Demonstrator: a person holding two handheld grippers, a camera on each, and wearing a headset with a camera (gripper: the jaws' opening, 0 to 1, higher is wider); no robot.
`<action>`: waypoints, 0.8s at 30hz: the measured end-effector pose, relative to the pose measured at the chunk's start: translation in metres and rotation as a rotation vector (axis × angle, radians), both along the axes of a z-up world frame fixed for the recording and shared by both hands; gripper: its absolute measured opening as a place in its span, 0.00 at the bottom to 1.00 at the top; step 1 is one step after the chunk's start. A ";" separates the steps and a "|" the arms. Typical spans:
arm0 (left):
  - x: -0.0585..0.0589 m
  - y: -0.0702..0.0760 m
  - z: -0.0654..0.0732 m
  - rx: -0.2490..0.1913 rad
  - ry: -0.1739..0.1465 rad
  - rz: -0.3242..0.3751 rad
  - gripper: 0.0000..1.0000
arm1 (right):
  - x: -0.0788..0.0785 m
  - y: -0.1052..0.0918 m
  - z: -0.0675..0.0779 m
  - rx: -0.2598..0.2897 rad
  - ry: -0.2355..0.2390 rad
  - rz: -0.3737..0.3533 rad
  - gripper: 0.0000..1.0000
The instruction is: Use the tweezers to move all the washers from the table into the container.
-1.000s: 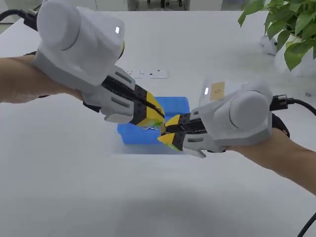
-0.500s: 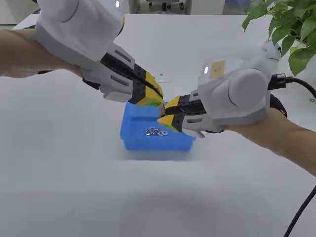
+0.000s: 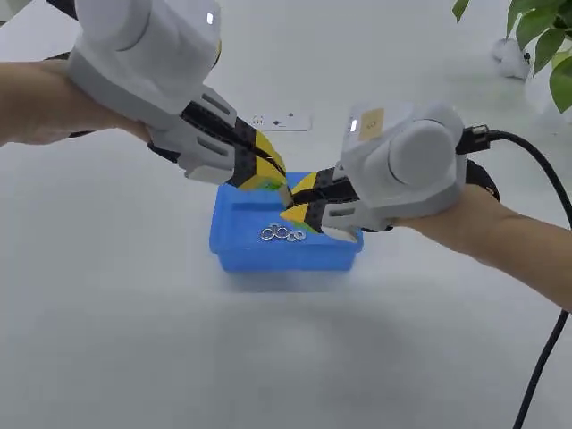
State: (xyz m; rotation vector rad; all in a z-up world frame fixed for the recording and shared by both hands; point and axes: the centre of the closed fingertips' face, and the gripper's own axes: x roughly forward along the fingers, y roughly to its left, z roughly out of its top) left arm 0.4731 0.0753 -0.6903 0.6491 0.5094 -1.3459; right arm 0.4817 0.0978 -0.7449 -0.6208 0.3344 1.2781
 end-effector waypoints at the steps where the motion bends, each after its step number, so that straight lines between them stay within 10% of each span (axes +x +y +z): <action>1: 0.001 0.000 -0.003 0.001 0.002 0.000 0.06 | 0.001 0.000 -0.003 0.000 0.005 -0.001 0.10; 24: 0.014 -0.012 -0.031 0.016 0.039 0.007 0.07 | 0.013 -0.011 -0.030 0.005 0.058 -0.040 0.12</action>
